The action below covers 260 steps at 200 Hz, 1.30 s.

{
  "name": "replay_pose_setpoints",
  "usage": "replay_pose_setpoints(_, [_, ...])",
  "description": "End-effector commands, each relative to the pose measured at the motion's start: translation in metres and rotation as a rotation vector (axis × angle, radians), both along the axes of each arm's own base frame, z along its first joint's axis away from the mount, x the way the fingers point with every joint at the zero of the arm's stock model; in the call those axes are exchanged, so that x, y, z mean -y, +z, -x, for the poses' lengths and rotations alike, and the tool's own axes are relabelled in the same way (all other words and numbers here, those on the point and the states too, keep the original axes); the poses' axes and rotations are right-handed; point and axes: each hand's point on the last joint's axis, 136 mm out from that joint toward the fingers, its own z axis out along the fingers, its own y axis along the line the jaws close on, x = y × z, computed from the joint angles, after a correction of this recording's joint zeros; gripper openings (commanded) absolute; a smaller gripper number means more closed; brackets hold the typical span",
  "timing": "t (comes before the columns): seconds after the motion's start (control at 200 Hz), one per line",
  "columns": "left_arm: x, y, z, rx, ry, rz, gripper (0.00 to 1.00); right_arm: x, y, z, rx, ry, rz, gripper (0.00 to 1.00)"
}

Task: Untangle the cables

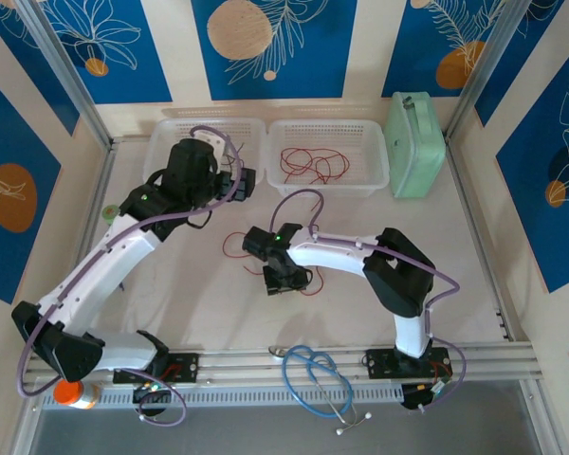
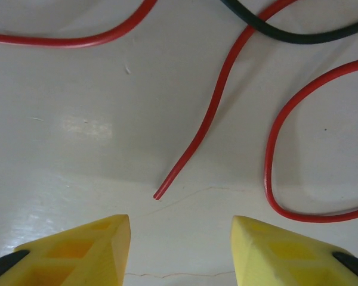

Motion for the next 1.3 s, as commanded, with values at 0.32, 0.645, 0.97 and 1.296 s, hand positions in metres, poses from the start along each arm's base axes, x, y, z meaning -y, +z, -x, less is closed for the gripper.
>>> replay_pose_setpoints(0.32, [-0.015, -0.014, 0.0, -0.025, 0.043, -0.009, 1.0, -0.011, -0.019, -0.003, -0.065, -0.023, 0.007, 0.36])
replay_pose_setpoints(0.645, [-0.011, -0.019, -0.004, -0.04, 0.033, 0.01, 1.0, -0.002, -0.021, -0.003, -0.054, -0.04, 0.022, 0.09])
replay_pose_setpoints(0.97, [-0.01, -0.011, 0.001, -0.033, 0.023, 0.039, 1.0, 0.013, 0.044, -0.011, 0.106, -0.006, -0.041, 0.0])
replay_pose_setpoints(1.296, [-0.003, -0.006, 0.004, -0.028, -0.008, 0.087, 1.0, 0.036, 0.182, -0.004, 0.324, 0.063, -0.299, 0.0])
